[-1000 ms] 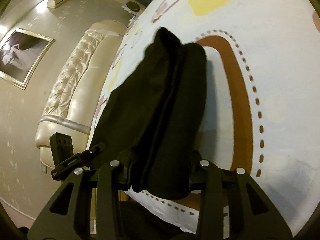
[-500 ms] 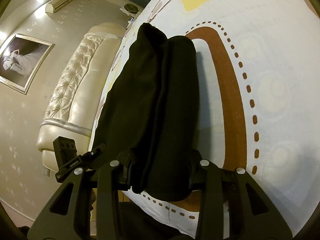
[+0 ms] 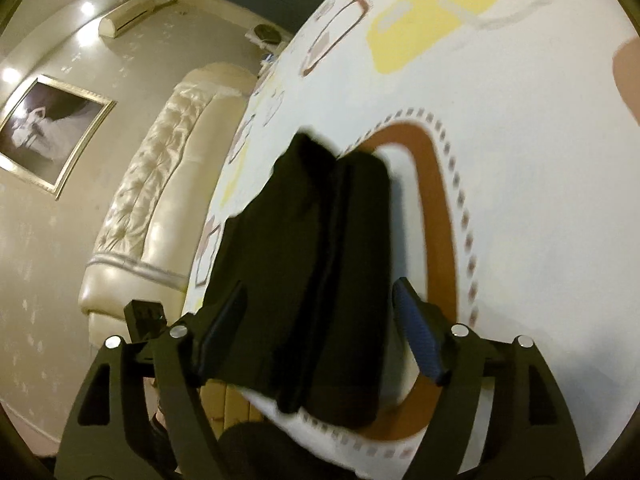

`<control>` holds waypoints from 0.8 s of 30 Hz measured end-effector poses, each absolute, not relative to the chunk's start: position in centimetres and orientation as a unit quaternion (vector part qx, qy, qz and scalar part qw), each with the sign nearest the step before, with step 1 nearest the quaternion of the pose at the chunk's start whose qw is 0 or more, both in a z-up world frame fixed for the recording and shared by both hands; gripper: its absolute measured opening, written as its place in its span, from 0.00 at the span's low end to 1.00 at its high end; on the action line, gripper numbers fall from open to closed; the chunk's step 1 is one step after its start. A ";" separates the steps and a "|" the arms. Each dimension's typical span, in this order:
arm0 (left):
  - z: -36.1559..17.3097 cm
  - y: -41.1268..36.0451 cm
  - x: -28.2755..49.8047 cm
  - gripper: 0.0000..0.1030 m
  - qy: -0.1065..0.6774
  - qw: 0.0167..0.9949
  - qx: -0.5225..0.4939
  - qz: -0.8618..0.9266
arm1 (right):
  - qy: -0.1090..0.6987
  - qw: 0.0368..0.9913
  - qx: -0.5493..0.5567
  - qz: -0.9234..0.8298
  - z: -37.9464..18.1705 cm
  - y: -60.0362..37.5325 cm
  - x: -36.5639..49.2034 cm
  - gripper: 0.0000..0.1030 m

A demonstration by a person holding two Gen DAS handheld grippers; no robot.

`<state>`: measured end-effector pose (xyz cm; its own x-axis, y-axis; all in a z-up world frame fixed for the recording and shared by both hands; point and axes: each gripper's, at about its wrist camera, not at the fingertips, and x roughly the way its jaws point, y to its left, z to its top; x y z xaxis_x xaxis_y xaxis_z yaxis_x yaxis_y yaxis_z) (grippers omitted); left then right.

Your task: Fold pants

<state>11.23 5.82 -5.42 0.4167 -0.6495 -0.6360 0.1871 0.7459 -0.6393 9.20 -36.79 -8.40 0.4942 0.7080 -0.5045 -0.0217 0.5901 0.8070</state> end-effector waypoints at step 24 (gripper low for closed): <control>-7.1 1.0 20.8 0.29 0.493 0.807 -0.198 -0.257 | 0.456 0.768 0.355 0.275 -9.2 -34.5 18.1 0.34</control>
